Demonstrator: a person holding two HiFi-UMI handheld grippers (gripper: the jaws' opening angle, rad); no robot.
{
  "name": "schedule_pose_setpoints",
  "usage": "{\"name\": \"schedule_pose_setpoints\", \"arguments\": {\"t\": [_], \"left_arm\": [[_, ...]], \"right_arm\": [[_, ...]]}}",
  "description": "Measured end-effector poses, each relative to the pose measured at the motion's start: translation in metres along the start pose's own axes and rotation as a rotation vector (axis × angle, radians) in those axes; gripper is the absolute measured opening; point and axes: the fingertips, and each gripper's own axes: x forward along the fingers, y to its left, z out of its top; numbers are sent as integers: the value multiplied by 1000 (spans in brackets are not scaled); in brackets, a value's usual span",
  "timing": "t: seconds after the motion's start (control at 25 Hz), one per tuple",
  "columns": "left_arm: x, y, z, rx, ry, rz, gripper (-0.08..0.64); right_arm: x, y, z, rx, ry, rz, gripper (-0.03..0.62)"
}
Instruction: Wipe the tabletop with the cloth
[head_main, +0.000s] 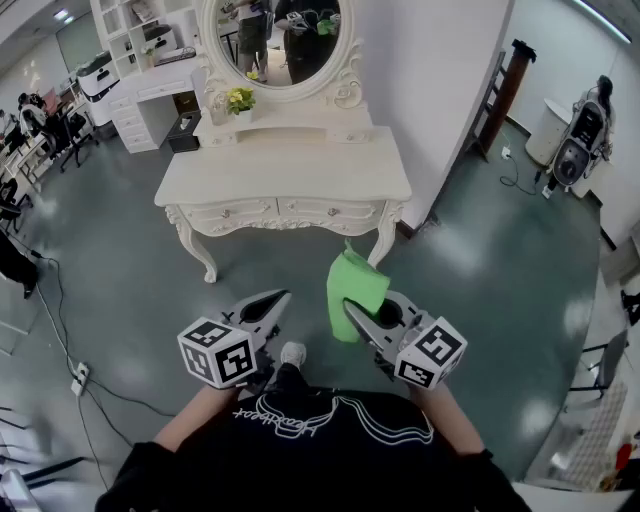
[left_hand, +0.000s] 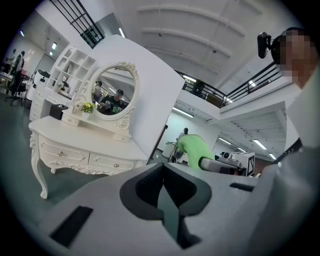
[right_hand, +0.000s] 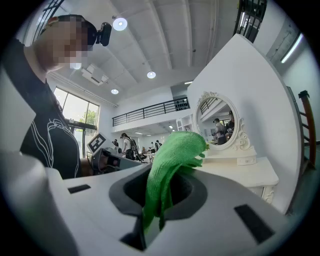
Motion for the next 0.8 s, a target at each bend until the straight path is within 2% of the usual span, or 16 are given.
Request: {"name": "schedule_pose_setpoints", "arguments": {"t": [0.44,0.64,0.8], "left_arm": [[-5,2,1,-8,-17,30,5],[-3,14,-5,-35,-12,47,5],[-2,33,1,-37,-30,65,5]], "right_arm": [[4,1,-2,-17,10,28,54],[14,-10,-12,-18,39,8,55],[33,-17,-16,-20,46,32,55]]}}
